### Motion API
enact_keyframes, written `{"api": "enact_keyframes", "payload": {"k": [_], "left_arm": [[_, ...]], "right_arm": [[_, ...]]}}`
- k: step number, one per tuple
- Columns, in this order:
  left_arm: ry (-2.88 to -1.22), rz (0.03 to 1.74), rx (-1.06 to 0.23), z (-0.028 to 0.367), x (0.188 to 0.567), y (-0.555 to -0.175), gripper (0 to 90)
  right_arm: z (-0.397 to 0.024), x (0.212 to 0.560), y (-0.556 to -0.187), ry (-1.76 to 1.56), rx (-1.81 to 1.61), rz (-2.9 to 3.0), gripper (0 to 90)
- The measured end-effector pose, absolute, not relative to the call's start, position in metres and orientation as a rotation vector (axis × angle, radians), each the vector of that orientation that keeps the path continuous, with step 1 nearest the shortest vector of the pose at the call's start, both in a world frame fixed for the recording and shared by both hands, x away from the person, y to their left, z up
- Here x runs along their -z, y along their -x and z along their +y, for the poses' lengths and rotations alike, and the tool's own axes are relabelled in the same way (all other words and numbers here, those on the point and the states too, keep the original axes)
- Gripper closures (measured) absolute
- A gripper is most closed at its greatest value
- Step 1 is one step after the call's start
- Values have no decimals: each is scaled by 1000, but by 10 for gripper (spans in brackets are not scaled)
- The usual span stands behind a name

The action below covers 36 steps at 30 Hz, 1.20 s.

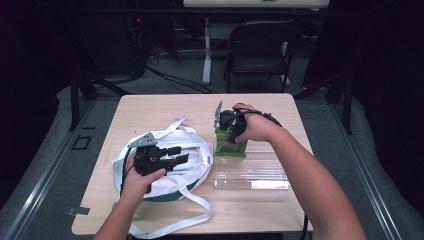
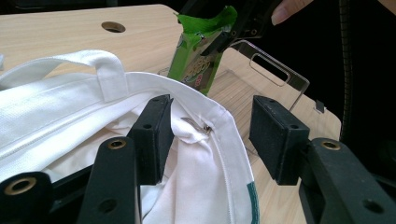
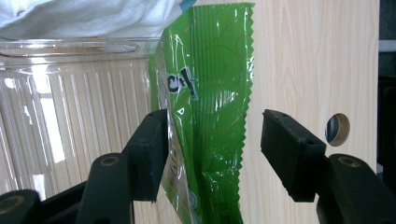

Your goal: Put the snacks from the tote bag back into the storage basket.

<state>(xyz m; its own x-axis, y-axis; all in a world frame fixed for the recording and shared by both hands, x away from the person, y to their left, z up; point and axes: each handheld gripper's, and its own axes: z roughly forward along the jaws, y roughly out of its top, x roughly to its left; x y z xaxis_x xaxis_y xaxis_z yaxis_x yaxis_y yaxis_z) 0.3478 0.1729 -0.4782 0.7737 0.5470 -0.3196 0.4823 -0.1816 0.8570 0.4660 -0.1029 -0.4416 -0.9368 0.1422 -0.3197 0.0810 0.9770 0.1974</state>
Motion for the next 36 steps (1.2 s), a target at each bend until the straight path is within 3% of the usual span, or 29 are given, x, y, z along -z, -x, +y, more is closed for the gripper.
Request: {"api": "enact_keyframes", "payload": {"k": [36], "left_arm": [[-1828, 794, -65, 168, 481, -352, 486]], "right_arm": [[-110, 426, -456, -185, -316, 2766, 405]]}}
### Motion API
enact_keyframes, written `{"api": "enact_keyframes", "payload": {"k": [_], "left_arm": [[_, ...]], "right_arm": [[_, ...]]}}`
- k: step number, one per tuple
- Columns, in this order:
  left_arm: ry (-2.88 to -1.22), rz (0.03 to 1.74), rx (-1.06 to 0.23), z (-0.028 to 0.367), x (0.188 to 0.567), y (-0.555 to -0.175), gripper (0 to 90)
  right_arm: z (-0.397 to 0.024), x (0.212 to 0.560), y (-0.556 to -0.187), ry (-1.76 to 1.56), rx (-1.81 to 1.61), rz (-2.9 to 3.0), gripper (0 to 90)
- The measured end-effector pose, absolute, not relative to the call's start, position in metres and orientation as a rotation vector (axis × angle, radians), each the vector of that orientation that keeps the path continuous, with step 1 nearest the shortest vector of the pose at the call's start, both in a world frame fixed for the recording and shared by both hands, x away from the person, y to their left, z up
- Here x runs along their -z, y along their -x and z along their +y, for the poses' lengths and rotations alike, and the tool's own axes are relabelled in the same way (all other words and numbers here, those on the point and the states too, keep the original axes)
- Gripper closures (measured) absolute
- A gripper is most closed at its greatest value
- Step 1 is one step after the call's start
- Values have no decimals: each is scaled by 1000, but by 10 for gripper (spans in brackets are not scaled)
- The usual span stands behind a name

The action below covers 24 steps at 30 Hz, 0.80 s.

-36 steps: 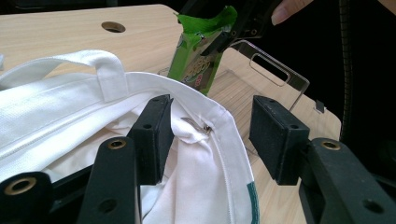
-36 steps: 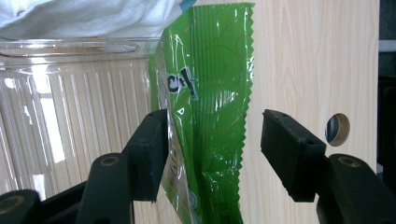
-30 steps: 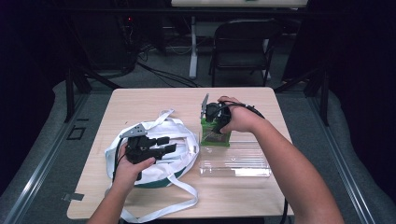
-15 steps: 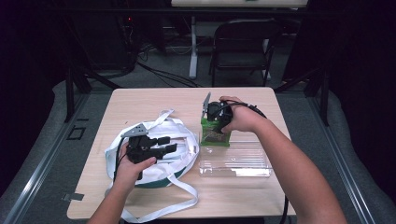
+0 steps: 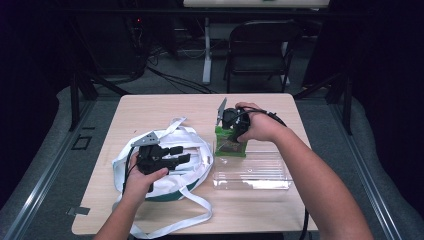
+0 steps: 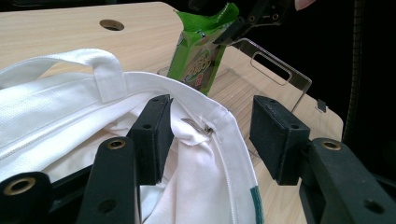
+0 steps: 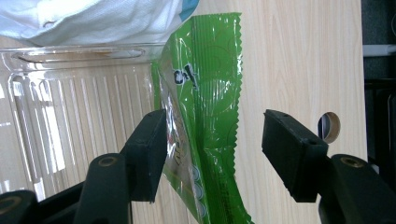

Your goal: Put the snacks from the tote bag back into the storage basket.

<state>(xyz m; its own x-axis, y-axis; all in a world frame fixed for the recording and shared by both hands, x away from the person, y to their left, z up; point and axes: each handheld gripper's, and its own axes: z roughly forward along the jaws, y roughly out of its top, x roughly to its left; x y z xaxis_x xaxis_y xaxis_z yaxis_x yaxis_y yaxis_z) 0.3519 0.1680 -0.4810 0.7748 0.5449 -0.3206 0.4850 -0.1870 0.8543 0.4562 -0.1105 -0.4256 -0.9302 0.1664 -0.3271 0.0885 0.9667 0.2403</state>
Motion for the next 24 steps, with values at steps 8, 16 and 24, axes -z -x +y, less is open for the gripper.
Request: {"api": "enact_keyframes", "payload": {"k": [8, 16, 24], "left_arm": [[-1833, 796, -70, 169, 481, -351, 485], [-1829, 795, -69, 169, 481, -352, 484], [-1825, 794, -70, 171, 479, -352, 484]], "right_arm": [[-113, 419, -454, -200, -346, 2758, 404], [-113, 414, -452, -203, -367, 2753, 404], [-111, 404, -448, -185, -375, 2738, 404]]}}
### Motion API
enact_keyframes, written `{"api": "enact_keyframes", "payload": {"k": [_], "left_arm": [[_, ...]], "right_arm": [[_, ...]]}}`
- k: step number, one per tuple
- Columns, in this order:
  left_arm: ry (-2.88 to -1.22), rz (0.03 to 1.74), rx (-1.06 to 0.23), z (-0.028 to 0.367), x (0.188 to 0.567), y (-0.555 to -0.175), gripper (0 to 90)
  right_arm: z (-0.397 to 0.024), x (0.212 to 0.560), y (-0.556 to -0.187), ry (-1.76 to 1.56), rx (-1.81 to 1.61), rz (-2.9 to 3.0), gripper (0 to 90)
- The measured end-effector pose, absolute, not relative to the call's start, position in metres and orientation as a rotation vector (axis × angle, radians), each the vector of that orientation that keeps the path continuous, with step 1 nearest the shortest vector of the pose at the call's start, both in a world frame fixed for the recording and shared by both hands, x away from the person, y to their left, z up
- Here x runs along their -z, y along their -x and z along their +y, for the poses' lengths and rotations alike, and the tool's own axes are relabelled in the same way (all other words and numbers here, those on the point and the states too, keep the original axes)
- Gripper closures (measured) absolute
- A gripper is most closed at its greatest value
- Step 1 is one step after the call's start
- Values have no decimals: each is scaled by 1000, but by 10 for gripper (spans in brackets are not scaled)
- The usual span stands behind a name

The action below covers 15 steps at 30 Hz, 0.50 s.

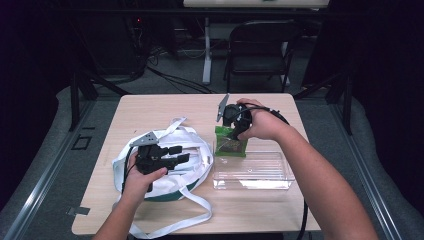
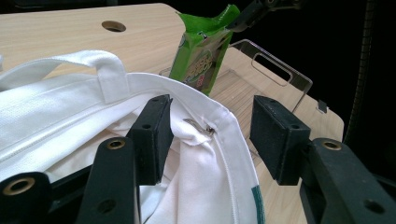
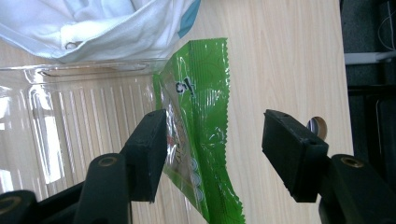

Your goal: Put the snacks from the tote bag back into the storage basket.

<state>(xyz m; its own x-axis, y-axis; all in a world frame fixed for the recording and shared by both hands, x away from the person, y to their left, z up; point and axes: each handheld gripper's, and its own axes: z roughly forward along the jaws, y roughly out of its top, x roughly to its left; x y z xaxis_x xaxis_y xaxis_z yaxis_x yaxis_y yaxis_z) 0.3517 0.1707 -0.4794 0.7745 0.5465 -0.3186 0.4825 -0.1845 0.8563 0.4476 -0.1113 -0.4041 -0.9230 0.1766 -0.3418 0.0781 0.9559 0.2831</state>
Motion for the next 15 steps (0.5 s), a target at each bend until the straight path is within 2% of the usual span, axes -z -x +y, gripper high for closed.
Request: {"api": "enact_keyframes", "payload": {"k": [15], "left_arm": [[-1812, 795, -71, 173, 478, -352, 484]], "right_arm": [[-114, 390, -441, -195, -406, 2725, 409]]}}
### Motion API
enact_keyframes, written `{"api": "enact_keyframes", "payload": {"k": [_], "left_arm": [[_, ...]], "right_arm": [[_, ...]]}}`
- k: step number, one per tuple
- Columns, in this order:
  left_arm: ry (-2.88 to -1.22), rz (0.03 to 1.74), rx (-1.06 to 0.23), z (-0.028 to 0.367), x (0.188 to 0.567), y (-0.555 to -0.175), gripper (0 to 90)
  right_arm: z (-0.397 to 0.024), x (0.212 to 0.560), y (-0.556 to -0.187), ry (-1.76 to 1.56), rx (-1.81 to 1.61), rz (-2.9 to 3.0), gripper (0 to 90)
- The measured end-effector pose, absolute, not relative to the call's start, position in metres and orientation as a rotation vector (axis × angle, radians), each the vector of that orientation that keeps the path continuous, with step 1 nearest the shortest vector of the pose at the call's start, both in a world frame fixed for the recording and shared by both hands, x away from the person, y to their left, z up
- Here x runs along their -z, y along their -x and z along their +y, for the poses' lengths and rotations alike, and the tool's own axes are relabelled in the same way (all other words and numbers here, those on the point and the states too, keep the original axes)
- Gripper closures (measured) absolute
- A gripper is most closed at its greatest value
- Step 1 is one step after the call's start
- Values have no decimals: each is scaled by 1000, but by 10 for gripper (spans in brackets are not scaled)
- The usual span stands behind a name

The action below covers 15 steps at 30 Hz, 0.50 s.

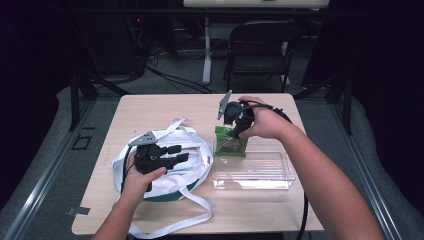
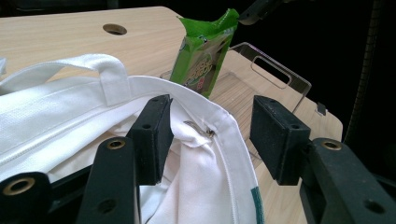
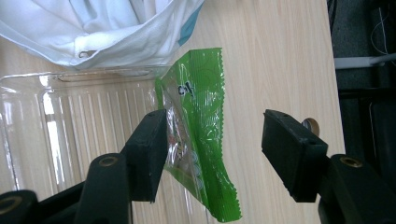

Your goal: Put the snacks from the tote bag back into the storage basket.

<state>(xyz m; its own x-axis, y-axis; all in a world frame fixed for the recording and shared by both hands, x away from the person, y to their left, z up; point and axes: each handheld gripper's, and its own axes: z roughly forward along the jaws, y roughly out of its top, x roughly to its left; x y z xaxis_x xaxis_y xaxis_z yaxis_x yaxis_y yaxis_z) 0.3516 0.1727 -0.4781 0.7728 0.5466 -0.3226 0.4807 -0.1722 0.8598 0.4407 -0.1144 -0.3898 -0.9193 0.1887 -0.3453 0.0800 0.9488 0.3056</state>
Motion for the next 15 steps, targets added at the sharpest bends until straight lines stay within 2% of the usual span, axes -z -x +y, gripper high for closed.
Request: {"api": "enact_keyframes", "payload": {"k": [15], "left_arm": [[-1812, 799, -74, 174, 478, -352, 484]], "right_arm": [[-134, 376, -432, -336, -587, 2692, 422]]}}
